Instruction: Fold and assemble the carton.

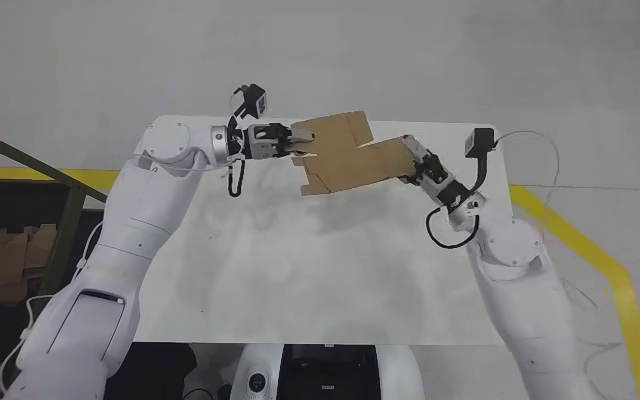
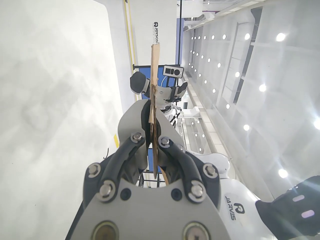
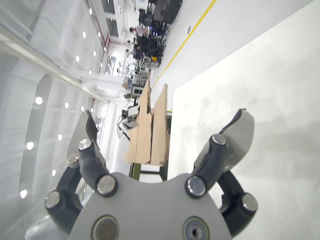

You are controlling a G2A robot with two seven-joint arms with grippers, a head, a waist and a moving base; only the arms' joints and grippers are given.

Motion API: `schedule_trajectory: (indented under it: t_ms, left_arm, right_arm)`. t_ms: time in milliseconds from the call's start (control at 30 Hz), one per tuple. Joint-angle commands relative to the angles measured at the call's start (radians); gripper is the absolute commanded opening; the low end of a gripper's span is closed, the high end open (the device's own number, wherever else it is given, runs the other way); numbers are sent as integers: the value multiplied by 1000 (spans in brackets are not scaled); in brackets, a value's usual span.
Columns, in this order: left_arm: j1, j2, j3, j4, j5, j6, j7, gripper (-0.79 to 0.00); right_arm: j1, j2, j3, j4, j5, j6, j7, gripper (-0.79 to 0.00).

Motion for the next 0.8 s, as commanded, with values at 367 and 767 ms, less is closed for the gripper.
schedule_trajectory:
  t_ms: [367,767]
  left_arm:
    - [40,14,-19,-1,9,-57,-141,-785]
    - [79,29,-54,-20,2,-87,-188,-785]
  right_arm:
    - [73,33,39,130,56,-213,460,0]
    - [129,45,12,191,-1,-222,541,0]
